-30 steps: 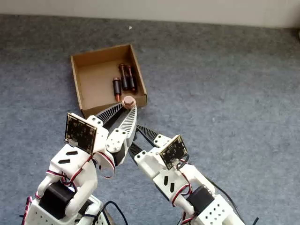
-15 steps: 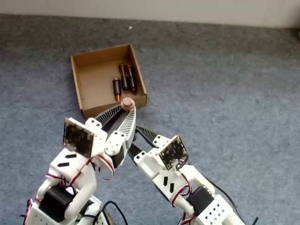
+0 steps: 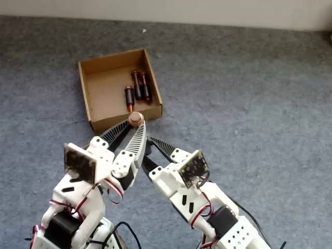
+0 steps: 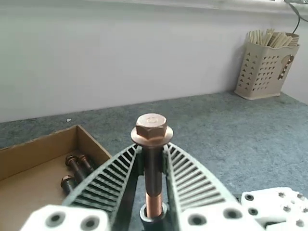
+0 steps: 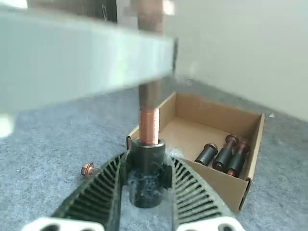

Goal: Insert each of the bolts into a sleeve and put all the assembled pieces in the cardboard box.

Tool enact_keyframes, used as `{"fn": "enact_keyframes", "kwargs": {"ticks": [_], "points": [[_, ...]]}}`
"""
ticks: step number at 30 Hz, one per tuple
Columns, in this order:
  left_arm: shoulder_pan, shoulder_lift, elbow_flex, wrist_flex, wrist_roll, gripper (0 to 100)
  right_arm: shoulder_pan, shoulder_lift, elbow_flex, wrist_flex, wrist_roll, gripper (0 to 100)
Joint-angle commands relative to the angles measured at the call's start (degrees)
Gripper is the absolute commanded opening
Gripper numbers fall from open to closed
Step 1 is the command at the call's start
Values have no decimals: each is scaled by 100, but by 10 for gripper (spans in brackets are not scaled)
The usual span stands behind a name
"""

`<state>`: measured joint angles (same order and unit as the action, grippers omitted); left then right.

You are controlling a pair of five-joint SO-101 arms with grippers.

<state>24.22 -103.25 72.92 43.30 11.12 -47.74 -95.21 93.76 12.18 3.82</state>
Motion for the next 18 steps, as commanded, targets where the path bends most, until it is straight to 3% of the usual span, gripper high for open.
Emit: {"fn": "enact_keyframes", "kwargs": {"ticks": [1, 14, 18], "points": [[-189, -57, -22, -123, 35, 5, 75, -787, -277, -136, 26, 5], [-163, -57, -22, -88, 35, 12, 22, -998, -268, -154, 62, 5], [-207, -66, -22, -79, 35, 160, 31, -998, -277, -154, 62, 5]]}}
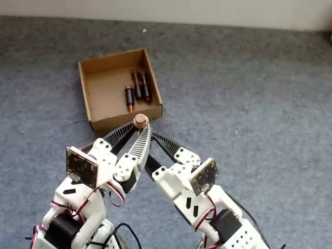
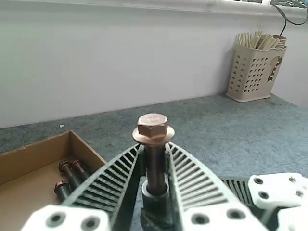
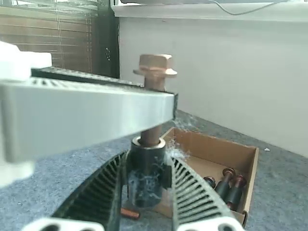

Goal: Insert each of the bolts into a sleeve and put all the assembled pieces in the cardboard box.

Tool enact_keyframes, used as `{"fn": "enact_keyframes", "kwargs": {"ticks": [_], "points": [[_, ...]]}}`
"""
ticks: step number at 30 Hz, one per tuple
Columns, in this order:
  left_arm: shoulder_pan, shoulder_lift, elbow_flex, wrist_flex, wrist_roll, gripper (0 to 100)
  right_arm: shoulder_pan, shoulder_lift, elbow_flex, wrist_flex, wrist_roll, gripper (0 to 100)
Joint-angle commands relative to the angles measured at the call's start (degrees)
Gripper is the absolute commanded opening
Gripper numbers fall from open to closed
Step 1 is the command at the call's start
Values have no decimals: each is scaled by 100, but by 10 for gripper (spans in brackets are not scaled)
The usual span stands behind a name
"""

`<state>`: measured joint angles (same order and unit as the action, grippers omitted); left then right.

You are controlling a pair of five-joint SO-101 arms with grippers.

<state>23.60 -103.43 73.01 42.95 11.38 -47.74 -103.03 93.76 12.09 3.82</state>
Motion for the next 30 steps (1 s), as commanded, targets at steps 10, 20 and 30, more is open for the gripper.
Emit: {"fn": "enact_keyframes", "kwargs": {"ticks": [10, 20, 30], "points": [[-1024, -84, -48, 1046, -1415, 207, 637, -215, -224, -127, 26, 5], [-3178, -84, 426, 1415, -1556, 204, 769, -198, -470, 2237, 26, 5], [-4198, -84, 1974, 791, -1582, 204, 769, 2422, -1947, 2791, -114, 5]]}}
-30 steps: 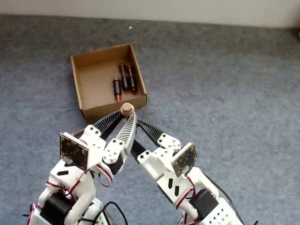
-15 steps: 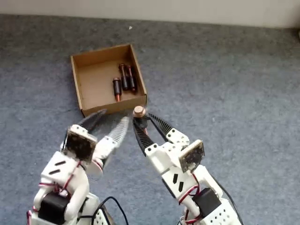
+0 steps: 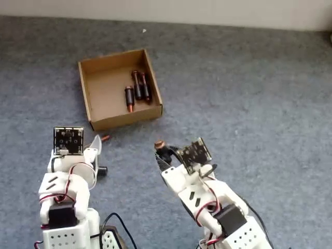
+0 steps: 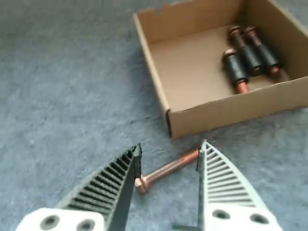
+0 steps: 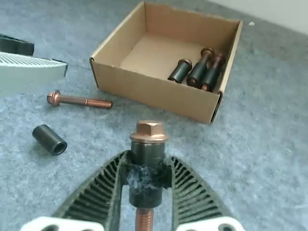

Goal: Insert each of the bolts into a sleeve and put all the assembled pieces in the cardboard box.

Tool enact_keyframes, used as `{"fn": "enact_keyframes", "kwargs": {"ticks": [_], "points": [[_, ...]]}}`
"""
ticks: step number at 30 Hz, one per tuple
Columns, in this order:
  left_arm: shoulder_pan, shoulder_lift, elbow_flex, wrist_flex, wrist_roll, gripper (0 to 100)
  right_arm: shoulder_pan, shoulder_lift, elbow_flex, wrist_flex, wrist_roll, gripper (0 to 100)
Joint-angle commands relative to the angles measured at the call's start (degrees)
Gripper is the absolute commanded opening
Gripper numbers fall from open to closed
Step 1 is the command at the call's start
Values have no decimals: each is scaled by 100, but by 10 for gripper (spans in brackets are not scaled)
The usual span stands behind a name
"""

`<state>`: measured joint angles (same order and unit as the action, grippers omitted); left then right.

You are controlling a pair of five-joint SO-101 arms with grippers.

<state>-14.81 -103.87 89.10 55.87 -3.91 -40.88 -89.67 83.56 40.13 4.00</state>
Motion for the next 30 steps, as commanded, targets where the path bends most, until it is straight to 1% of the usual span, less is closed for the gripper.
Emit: {"fn": "enact_keyframes", "kwargs": {"ticks": [1, 5, 7, 10, 13, 16, 21, 26, 28, 30], "points": [[-418, -40, 497, -633, -53, 204, 92, 1534, -1218, -13, -237, 5], [-453, -40, 716, -879, -62, 204, 224, 3248, -2527, -57, -396, 5], [-426, -40, 734, -879, -62, 204, 303, 3996, -3152, -365, -396, 5], [-426, -40, 743, -879, -62, 204, 418, 4963, -3846, -1112, -378, 5], [-435, -40, 752, -870, -62, 204, 426, 5692, -4233, -1868, -369, 5], [-453, -40, 752, -870, -62, 204, 418, 6316, -4444, -2738, -360, 5], [-453, -40, 752, -870, -62, 204, 418, 7451, -4725, -4488, -352, 5], [-453, -40, 752, -862, -62, 204, 418, 8541, -5051, -5947, -352, 5], [-453, -40, 752, -862, -62, 204, 418, 8945, -5262, -6343, -369, 5], [-453, -40, 752, -862, -62, 204, 400, 9332, -5525, -6484, -396, 5]]}}
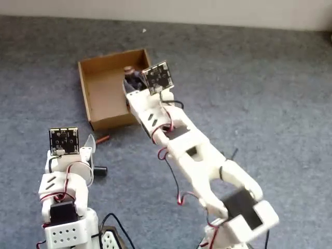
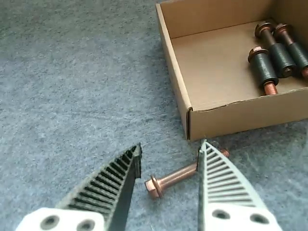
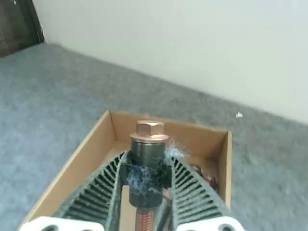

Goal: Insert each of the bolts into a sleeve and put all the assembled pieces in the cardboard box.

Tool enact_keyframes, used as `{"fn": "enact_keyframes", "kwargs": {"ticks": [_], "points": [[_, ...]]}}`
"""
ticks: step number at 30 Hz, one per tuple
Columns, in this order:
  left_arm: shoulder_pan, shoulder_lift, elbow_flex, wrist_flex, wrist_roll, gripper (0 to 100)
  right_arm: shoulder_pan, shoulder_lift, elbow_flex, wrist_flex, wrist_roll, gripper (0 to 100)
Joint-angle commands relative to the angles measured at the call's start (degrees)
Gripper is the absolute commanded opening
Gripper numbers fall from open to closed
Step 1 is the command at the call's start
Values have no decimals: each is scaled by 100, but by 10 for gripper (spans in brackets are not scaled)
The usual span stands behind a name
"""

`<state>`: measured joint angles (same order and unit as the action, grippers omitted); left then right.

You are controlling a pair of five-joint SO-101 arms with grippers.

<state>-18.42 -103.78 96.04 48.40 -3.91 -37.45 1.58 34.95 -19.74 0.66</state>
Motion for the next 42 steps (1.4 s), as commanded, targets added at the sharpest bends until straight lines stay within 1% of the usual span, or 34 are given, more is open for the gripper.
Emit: {"fn": "enact_keyframes", "kwargs": {"ticks": [1, 3, 6, 9, 11, 14, 18, 22, 26, 31, 36, 38, 39, 42], "points": [[-92, -48, 57, -114, -62, 204, 40, 400, -804, -497, -70, 5], [-92, -48, 57, -114, -62, 204, -48, 787, -1051, -497, -202, 6], [-92, -48, 57, -114, -62, 204, -75, 1244, -1288, -470, -888, 26], [-92, -48, 57, -114, -62, 204, -75, 1464, -1543, 101, -1336, 125], [-92, -48, 57, -114, -62, 204, -75, 1490, -1745, 637, -1574, 166], [-92, -48, 57, -114, -62, 204, -57, 1420, -2044, 1358, -1653, 167], [-101, -48, 57, -114, -62, 204, -84, 787, -2114, 2009, -1653, 166], [-101, -48, 40, -114, -62, 204, -84, 48, -1648, 2615, -1653, 166], [-145, -48, 13, -114, -62, 204, -84, -637, -1059, 2905, -1644, 166], [-585, -48, -92, -123, -26, 204, -84, -1288, -268, 2905, -1644, 166], [-1191, -48, -207, -132, -9, 204, -92, -1868, 409, 2958, -1644, 166], [-1446, -48, -303, -123, 0, 203, -215, -2123, 637, 3029, -1644, 166], [-1587, -48, -330, -123, 53, 203, -303, -2264, 760, 3064, -1644, 166], [-2088, -48, -374, -132, 580, 203, -752, -2659, 1147, 3108, -1644, 166]]}}
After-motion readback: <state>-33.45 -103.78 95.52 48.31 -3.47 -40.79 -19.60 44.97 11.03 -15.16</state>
